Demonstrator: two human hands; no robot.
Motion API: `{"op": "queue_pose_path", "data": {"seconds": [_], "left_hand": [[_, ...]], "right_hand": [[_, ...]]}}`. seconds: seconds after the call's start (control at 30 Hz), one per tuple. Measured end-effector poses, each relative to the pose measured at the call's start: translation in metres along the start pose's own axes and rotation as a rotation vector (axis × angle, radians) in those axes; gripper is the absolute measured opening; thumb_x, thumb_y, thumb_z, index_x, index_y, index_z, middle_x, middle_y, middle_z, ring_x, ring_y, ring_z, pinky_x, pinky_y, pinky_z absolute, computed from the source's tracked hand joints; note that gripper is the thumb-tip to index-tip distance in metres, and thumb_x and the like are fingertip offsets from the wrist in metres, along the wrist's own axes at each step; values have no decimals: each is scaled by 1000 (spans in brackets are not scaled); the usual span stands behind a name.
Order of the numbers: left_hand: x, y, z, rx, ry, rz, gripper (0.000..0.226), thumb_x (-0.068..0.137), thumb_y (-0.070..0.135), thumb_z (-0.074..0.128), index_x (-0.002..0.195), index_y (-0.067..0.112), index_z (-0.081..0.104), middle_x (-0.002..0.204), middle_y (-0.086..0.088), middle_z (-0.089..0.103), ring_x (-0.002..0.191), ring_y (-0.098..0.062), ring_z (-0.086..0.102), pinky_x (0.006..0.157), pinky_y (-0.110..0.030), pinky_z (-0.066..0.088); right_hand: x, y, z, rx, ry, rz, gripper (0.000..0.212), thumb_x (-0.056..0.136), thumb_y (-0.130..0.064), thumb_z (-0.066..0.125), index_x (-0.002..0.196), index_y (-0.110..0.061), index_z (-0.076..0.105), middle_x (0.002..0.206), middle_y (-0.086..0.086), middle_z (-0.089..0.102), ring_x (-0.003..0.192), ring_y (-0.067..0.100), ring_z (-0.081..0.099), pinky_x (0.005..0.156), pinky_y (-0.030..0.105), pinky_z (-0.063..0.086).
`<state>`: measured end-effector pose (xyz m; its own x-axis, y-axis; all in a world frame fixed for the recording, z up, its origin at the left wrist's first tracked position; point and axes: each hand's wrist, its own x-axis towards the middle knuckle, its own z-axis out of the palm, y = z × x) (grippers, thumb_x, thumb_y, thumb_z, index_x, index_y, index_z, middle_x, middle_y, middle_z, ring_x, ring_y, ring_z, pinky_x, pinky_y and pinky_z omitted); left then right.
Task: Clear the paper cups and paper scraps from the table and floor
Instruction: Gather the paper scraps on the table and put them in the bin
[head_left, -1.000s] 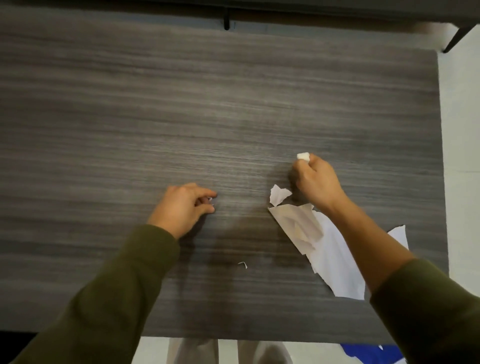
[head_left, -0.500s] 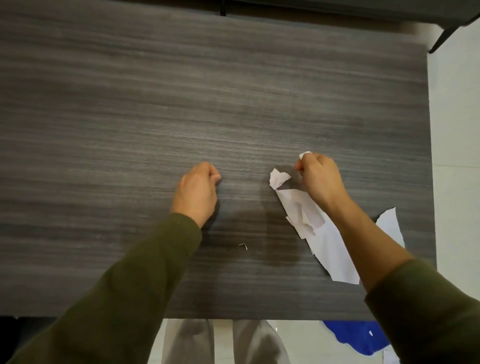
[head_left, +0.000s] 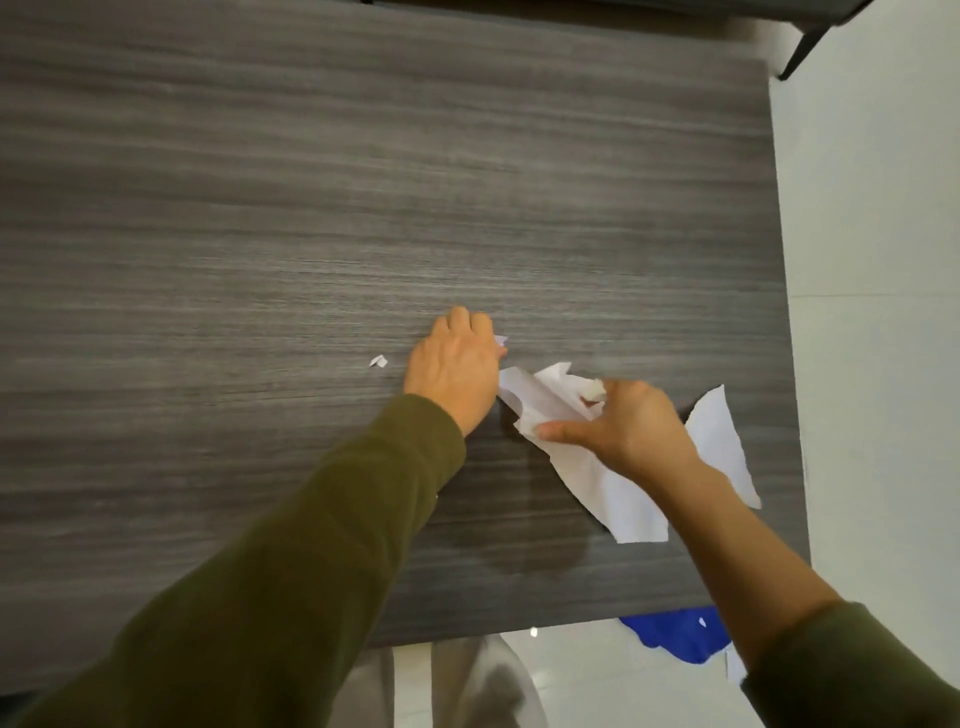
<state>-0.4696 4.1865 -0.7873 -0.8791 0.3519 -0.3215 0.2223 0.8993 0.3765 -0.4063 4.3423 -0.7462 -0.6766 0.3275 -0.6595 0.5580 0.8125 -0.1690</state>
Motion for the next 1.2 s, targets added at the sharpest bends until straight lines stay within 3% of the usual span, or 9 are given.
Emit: {"op": "queue_pose_path", "data": {"seconds": [0.13,0.2,0.33,0.43,0.57,0.7,0.83,0.97,1.2], "left_hand": [[3,-7,-12,-299,38,-114,20,100,23,29,94,9,42,87,-5,49,70,-19,43,59,-29,29],[5,-22,-22,-477,21,-208,15,99,23,30,90,14,37,74,0,46,62,-14,42,51,-30,24],[-6,-56,-43,-508,109,-207,13,96,12,32,97,23,40,77,3,53,70,-19,49,66,-32,34],[-15,-74,-49,-394,194,-234,14,98,20,35,93,22,48,75,5,53,73,-20,47,65,-25,27],[-26,-87,-44,-265,78,-221,23,95,32,47,103,12,56,92,-8,63,89,-31,56,69,-31,33],[-39,-91,-33,-217,14,-152,27,93,28,54,113,10,56,111,-12,63,101,-32,57,84,-37,42],[-39,-90,-27,-205,90,-114,20,95,24,51,104,10,62,106,-10,64,96,-30,59,82,-39,46],[-36,-88,-27,-135,32,-147,15,96,23,47,98,14,58,102,-8,62,91,-28,58,72,-34,39],[-49,-85,-41,-427,-23,-182,13,98,24,35,91,17,44,77,0,54,70,-17,51,60,-33,38]], "right_hand": [[4,-10,7,97,39,-107,30,81,-47,63,75,-18,58,70,-2,60,70,19,57,52,22,32],[6,-16,7,218,29,-138,21,83,-36,61,72,-20,53,65,-6,55,66,16,54,52,25,33],[10,-33,2,426,-9,-143,10,92,-28,46,90,-19,45,75,-12,49,69,5,47,57,23,36],[11,-48,-4,560,-48,-136,6,93,-21,39,99,-21,41,88,-4,56,79,12,54,70,34,48],[14,-67,-2,590,-25,-162,20,93,-16,34,82,-29,44,78,-6,66,70,6,58,58,24,44],[18,-73,8,552,77,-118,22,95,-27,37,107,-14,50,69,-13,61,64,4,58,56,22,40],[21,-79,21,590,152,-175,54,81,-43,66,121,-11,51,110,-12,64,88,-7,61,67,7,40],[31,-88,39,340,166,-147,52,78,-41,70,118,-12,54,113,3,66,107,20,60,79,21,38],[27,-94,52,213,209,-177,39,92,-35,52,124,-12,54,119,12,65,109,31,58,80,26,38]]}}
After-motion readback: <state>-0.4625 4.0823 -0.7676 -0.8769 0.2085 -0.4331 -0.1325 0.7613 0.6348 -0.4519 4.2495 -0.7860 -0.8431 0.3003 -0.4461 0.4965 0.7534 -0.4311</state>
